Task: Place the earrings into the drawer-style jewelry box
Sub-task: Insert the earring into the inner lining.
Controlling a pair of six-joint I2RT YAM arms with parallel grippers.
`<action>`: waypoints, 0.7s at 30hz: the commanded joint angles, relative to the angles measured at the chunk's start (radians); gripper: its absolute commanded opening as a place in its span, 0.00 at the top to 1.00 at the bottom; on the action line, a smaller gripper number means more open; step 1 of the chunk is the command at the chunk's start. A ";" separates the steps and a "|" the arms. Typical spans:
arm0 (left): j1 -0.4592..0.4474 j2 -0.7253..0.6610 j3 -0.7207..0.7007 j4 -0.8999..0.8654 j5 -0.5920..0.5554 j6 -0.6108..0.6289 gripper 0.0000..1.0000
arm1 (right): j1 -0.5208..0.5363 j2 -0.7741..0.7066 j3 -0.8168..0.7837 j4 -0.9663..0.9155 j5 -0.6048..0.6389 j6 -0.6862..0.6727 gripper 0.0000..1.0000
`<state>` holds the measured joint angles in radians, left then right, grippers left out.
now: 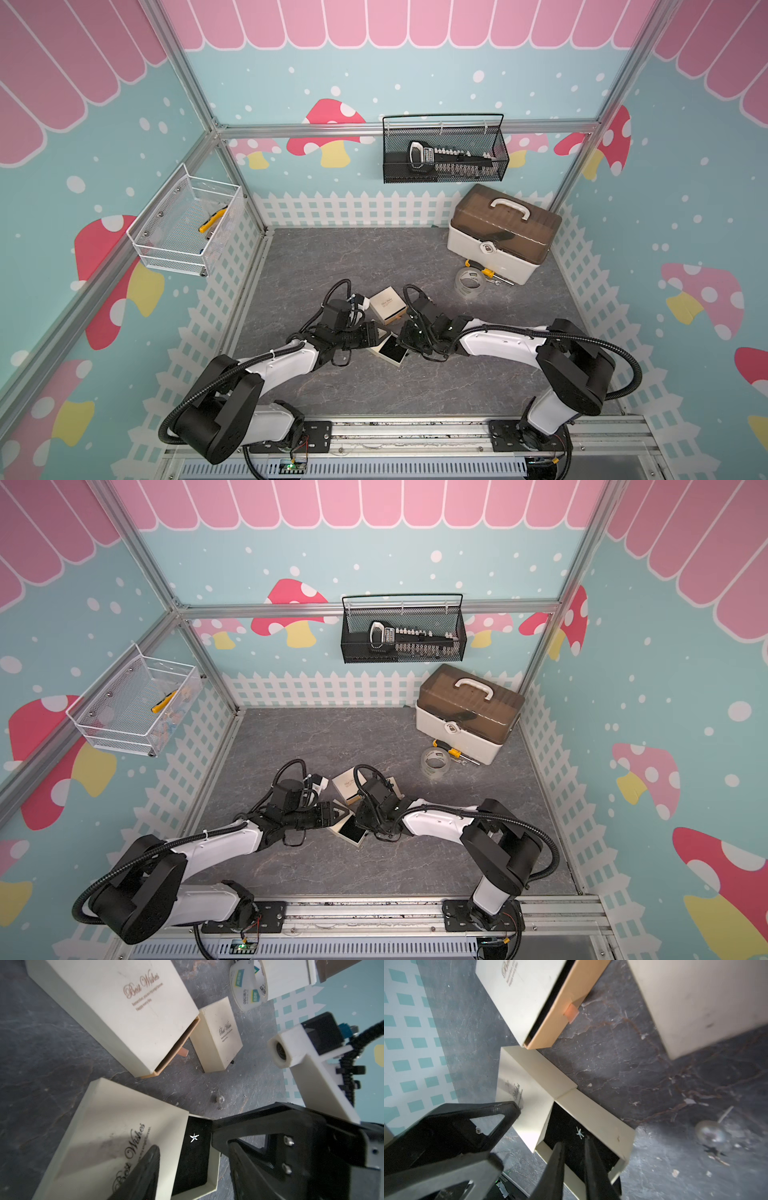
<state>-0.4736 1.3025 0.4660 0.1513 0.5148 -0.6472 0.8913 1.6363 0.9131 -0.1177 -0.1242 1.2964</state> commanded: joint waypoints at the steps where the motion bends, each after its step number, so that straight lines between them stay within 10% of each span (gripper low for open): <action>1: -0.005 -0.074 -0.015 0.002 -0.025 0.010 0.46 | 0.006 -0.008 0.063 -0.063 0.019 -0.058 0.91; 21: -0.021 -0.047 -0.055 0.065 0.017 -0.005 0.46 | 0.006 0.114 0.130 -0.139 -0.015 -0.103 1.00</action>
<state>-0.4919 1.2465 0.4164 0.1867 0.5247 -0.6510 0.8913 1.7355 1.0370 -0.2253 -0.1471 1.1969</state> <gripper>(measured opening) 0.541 0.047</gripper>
